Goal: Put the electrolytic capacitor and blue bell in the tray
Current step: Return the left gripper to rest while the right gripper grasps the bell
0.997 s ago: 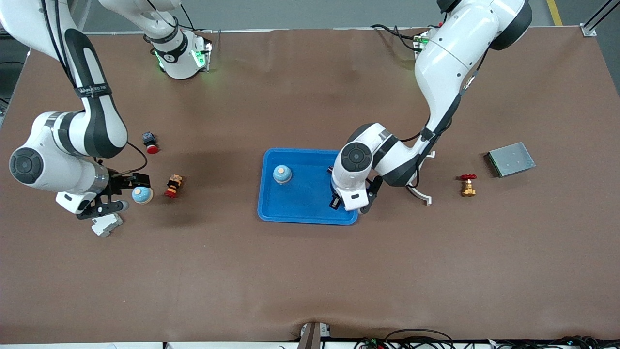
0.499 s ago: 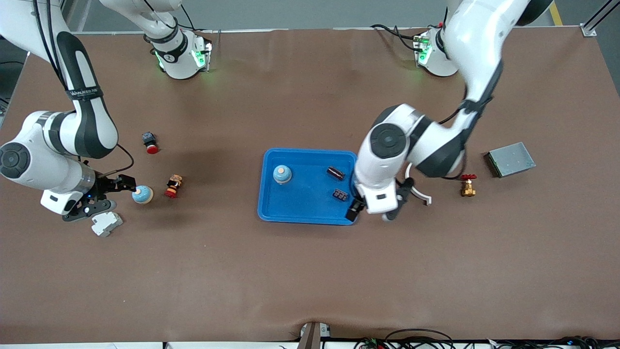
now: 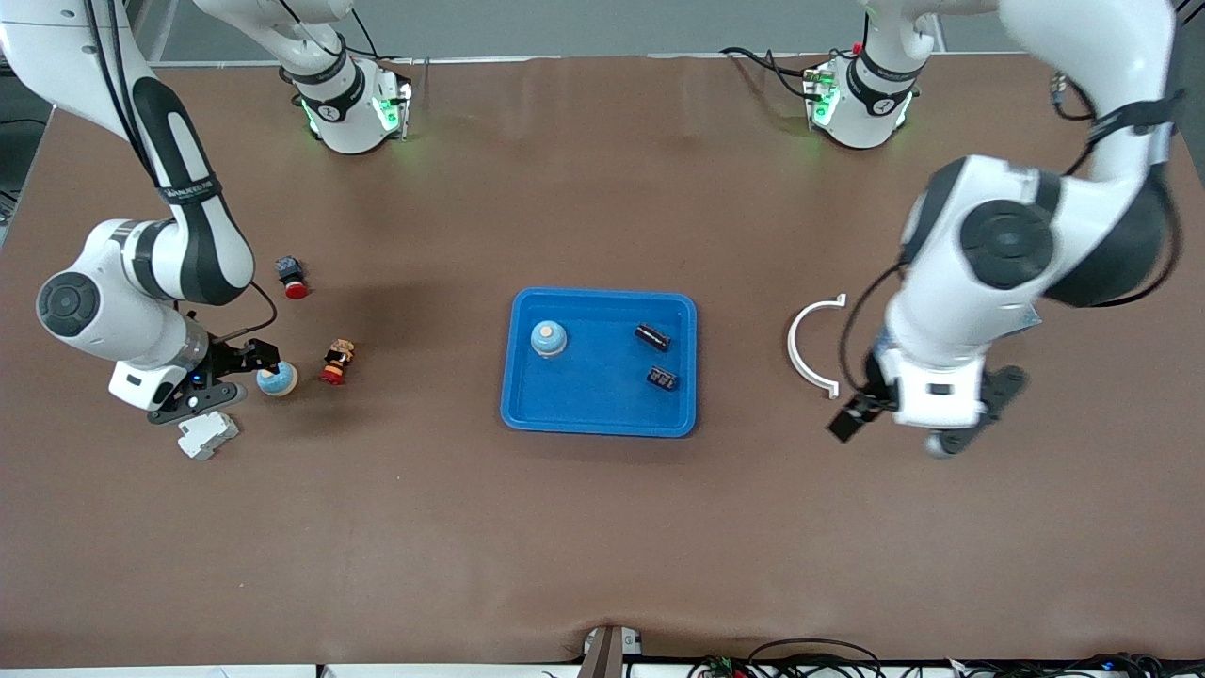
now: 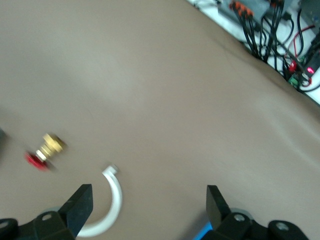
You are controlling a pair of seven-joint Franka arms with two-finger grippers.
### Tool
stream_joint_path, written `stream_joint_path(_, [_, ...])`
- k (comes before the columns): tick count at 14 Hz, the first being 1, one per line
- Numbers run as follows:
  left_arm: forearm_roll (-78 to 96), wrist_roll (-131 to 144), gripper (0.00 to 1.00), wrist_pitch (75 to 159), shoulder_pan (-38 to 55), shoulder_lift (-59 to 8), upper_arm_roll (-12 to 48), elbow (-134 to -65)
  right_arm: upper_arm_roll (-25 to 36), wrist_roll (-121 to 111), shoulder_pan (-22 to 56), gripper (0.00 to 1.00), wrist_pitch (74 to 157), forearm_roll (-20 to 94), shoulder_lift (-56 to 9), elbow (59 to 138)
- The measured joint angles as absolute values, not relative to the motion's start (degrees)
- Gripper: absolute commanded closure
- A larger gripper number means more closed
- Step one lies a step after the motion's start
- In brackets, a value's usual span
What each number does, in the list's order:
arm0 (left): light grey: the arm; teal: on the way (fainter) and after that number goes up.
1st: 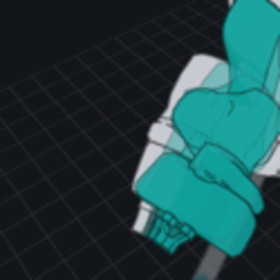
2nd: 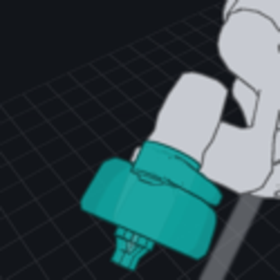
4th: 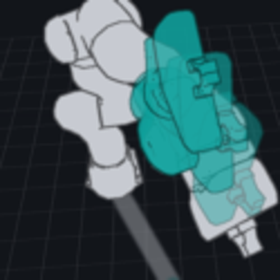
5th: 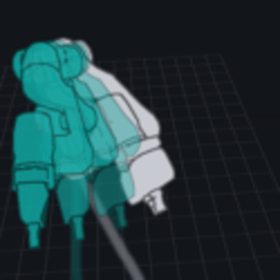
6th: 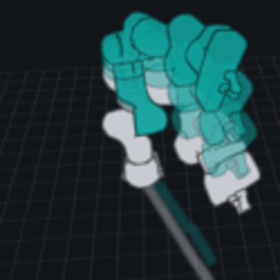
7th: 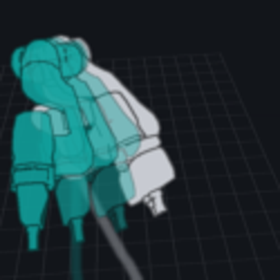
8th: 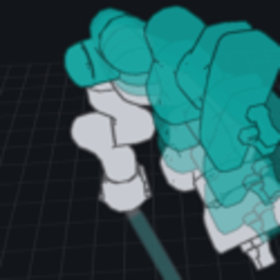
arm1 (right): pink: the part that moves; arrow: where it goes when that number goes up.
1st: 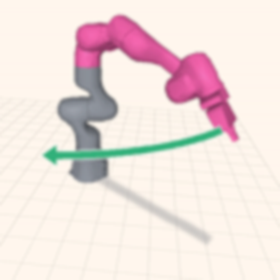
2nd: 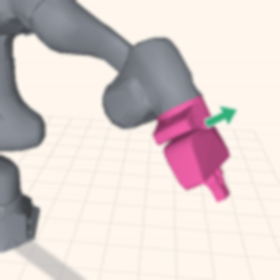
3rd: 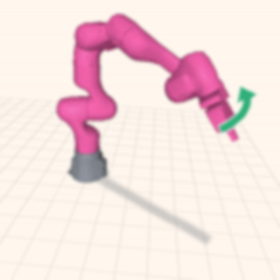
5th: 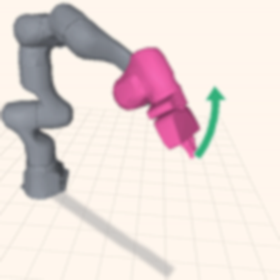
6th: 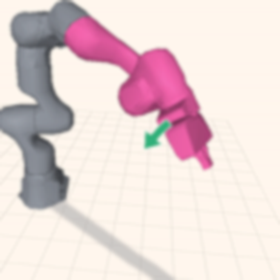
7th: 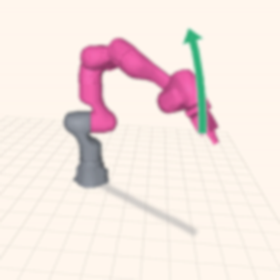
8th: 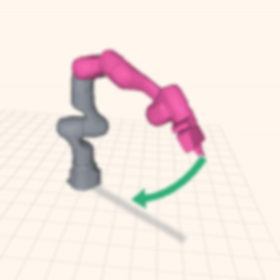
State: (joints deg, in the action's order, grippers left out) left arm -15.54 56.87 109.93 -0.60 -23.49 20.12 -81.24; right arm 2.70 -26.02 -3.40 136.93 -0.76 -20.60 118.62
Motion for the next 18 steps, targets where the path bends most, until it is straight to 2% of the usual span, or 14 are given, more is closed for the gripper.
stream_joint_path(5, [-15.54, 38.98, 0.00, 107.95, -8.99, -19.19, 20.11, -81.27, 2.72, -29.81, -4.50, 0.00, 138.51, -0.91, -22.93, 119.30])
stream_joint_path(13, [-15.14, 29.59, 0.00, 98.97, -10.90, -12.98, 20.74, -81.38, 2.63, -30.15, -4.75, 0.00, 142.23, -0.94, -25.77, 119.38])
stream_joint_path(18, [-7.79, 21.25, 0.00, 92.85, -14.28, -7.60, 20.41, -81.48, 2.61, -30.16, -4.75, 0.00, 142.76, -0.94, -26.77, 119.40])
